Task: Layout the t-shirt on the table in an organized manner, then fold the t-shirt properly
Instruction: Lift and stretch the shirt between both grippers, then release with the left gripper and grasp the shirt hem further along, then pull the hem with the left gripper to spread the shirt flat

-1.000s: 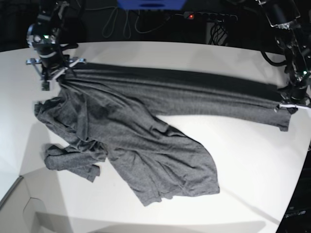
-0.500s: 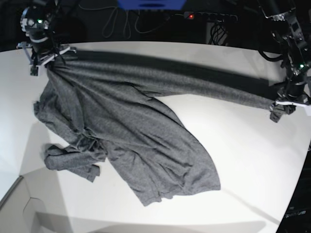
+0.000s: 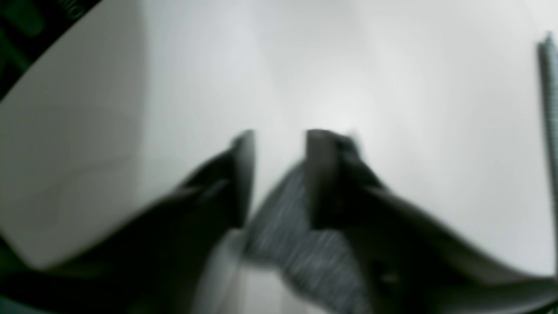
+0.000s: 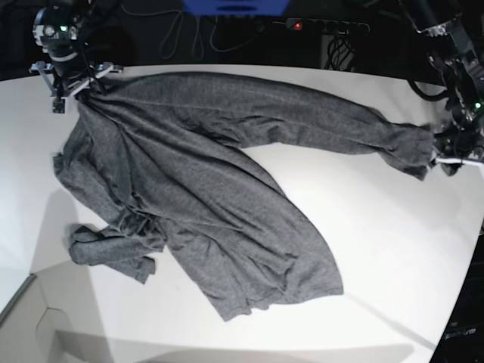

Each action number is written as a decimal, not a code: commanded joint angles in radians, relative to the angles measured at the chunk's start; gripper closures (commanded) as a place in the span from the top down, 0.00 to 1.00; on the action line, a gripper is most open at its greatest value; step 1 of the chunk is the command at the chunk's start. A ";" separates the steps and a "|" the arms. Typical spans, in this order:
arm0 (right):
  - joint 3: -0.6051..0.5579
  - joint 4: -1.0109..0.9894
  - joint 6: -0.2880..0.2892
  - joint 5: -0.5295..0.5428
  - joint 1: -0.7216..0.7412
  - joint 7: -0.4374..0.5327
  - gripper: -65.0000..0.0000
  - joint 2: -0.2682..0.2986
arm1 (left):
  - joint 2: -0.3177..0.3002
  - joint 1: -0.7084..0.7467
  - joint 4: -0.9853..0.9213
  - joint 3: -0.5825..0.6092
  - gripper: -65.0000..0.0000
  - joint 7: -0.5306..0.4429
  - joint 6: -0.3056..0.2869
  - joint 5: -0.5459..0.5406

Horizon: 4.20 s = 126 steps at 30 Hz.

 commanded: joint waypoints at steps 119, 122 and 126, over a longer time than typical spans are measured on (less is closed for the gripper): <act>-0.315 -0.388 -0.001 -0.003 0.511 0.019 0.32 0.158 | 0.051 -0.092 -0.062 -0.144 0.49 -0.050 -0.005 -0.038; -0.309 -0.386 -0.004 -0.003 0.512 0.019 0.03 0.180 | 0.032 -0.116 -0.122 -0.116 0.49 -0.050 -0.005 -0.041; -0.195 -0.385 -0.004 -0.003 0.509 0.019 0.01 0.187 | 0.012 -0.122 -0.157 -0.076 0.49 -0.050 -0.005 -0.047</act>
